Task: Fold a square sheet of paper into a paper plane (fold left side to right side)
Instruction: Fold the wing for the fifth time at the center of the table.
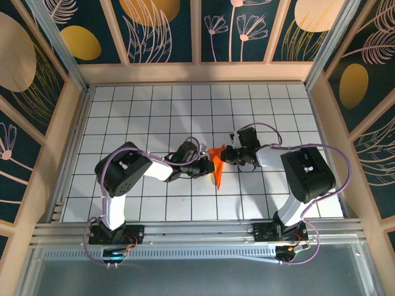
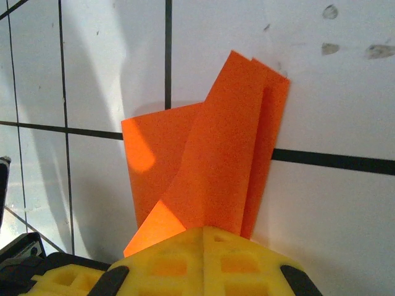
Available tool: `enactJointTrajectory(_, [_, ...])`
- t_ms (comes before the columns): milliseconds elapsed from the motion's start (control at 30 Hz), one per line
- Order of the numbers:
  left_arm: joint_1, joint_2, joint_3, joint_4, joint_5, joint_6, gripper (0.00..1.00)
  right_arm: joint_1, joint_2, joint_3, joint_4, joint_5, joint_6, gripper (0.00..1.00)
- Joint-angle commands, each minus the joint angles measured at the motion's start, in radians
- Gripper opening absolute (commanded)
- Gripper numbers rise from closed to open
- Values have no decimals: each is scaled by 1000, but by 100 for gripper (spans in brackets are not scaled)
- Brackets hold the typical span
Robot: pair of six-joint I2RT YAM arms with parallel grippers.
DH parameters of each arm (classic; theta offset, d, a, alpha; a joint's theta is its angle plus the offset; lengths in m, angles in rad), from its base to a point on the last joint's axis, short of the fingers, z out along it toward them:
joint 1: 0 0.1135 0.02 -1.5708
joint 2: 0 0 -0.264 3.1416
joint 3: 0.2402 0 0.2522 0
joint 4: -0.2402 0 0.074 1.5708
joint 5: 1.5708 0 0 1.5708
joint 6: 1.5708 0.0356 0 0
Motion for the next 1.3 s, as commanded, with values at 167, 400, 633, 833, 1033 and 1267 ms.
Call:
enactJointTrajectory(167, [-12, 43, -35, -91, -49, -5, 0, -12, 50, 17, -33, 15, -32, 0])
enactJointTrajectory(400, [-15, -3, -65, -39, -41, -25, 3, -16, 64, 1, -80, 42, -33, 0])
enactJointTrajectory(633, [-3, -152, -67, -92, -63, 2, 20, -15, 71, -39, -43, 1, -14, 0])
enactJointTrajectory(833, [4, -240, -35, -185, -60, 52, 19, -14, 70, -83, 38, -51, 49, 0])
enactJointTrajectory(1033, [-2, -221, 18, -189, 31, 76, 9, -5, 68, -105, 59, -52, 70, 0])
enactJointTrajectory(1267, [-29, -123, 78, -198, 72, 84, 7, 0, 66, -97, 43, -38, 61, 0])
